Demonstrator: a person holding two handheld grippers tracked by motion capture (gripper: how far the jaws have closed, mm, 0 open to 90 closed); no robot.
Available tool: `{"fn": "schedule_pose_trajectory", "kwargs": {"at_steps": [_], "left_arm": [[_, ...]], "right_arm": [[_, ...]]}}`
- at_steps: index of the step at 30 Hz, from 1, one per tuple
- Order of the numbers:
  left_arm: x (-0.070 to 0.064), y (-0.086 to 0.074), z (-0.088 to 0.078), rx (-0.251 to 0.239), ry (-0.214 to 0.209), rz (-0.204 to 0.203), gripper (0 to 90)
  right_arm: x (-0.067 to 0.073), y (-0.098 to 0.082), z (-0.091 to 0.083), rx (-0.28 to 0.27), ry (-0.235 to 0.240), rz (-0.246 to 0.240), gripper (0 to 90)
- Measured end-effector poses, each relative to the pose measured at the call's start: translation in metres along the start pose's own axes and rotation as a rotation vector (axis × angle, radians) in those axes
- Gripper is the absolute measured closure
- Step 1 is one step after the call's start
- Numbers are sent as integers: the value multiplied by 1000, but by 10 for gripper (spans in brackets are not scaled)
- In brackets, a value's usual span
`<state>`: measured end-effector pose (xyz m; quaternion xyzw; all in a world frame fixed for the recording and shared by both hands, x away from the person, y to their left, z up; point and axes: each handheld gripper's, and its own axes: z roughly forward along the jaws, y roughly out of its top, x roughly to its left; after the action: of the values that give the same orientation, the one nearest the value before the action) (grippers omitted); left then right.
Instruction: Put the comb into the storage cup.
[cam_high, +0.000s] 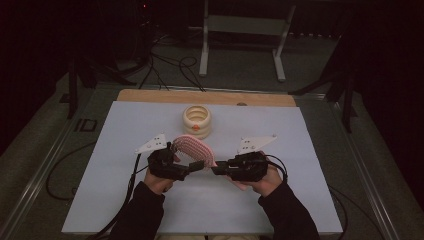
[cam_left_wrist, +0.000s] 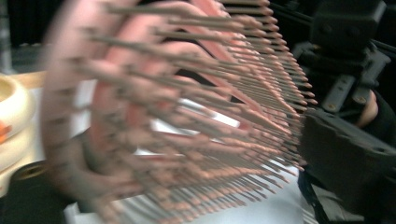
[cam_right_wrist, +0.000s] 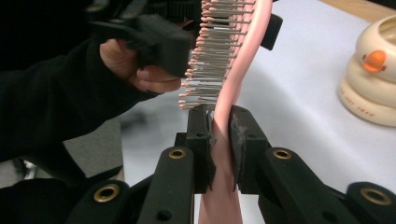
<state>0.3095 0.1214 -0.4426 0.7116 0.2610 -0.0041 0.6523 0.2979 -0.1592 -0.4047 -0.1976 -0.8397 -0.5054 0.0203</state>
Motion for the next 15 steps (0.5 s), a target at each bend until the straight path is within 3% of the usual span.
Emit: {"fn": "schedule_pose_trajectory", "kwargs": {"at_steps": [6,9,12,15], "left_arm": [[2,0,-1,-14,-30,-32,202],[3,0,-1,-17,-36,-35,226],[4,0,-2,-23,-68,-39,276],[4,0,-2,-23,-68,-39,277]], "right_arm": [[-7,-8,0,-20,44,32,793],[-8,-9,0,-27,53,32,793],[-10,-12,-2,-54,86,29,795],[-10,-13,-2,-60,90,28,795]]}}
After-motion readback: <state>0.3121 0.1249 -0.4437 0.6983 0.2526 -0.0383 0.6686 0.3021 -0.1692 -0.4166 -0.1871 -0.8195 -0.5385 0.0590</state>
